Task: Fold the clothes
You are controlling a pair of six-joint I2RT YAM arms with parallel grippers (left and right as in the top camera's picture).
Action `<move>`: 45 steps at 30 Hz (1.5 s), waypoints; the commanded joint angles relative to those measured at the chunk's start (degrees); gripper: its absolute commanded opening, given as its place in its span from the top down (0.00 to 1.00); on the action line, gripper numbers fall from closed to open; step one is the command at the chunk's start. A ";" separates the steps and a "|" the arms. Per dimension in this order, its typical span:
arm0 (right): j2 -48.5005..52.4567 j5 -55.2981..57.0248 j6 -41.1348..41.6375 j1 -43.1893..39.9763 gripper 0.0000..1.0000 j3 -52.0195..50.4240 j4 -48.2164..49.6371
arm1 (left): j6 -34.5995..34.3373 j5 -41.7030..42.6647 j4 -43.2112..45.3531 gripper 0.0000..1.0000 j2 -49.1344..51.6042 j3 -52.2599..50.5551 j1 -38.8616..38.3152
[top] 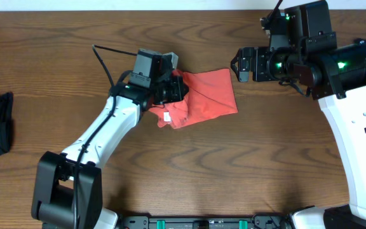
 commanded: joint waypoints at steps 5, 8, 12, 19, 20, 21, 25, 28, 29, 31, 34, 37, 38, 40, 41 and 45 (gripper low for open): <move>-1.25 -0.24 -0.83 -0.09 0.01 -0.31 -0.15 | -1.51 -7.52 3.06 0.94 -0.57 0.11 -4.55; -1.25 -0.26 -0.83 -0.09 0.01 -0.31 -0.57 | -1.51 -9.44 4.11 0.94 -0.24 0.11 -6.32; -1.25 -0.24 -0.83 -0.09 0.01 -0.31 -1.20 | -3.65 -10.47 6.19 0.94 0.81 0.11 -8.59; -1.25 -0.24 -0.83 -0.09 0.01 -0.31 -2.19 | -6.43 -12.68 7.32 0.94 2.82 0.11 -10.14; -1.25 -0.22 -0.83 -0.09 0.01 -0.31 -2.27 | -6.75 -13.22 7.23 0.94 2.97 0.11 -10.14; -1.25 -0.20 -0.83 -0.09 0.01 -0.31 -2.29 | -6.84 -13.27 7.21 0.94 3.04 0.11 -10.14; -1.25 0.68 -0.81 -0.13 0.01 -0.33 -2.47 | -6.84 -13.49 7.76 0.94 3.04 0.17 -9.84; -1.25 2.10 -0.46 -0.15 0.01 -0.33 -2.47 | -6.82 -14.05 7.72 0.94 3.04 0.33 -9.03; -1.25 2.60 -0.26 -0.15 0.01 -0.31 -2.47 | -6.82 -14.32 7.69 0.94 3.04 0.33 -8.85; -1.25 4.33 1.36 -0.15 0.01 -0.31 -2.49 | -6.82 -14.29 7.78 0.94 3.04 0.33 -8.85; -1.25 4.50 1.38 -0.15 0.01 -0.33 -2.47 | -6.82 -14.34 8.17 0.94 3.04 0.33 -9.22; -1.25 4.50 1.40 -0.15 0.01 -0.31 -2.47 | -6.82 -14.75 9.07 0.94 3.15 0.33 -9.84; -1.25 4.50 1.40 -0.15 0.01 -0.31 -2.47 | -6.84 -14.71 9.68 0.94 3.39 0.33 -10.19; -1.25 4.50 1.40 -0.15 0.01 -0.33 -2.49 | -6.82 -14.75 10.51 0.94 4.00 0.33 -10.95; -1.25 4.52 1.40 -0.15 0.01 -0.33 -2.51 | -6.82 -14.78 10.82 0.94 4.55 0.33 -11.32; -1.25 4.50 1.81 -0.15 0.01 -0.31 -2.54 | -6.86 -14.71 12.44 0.94 7.26 0.33 -13.16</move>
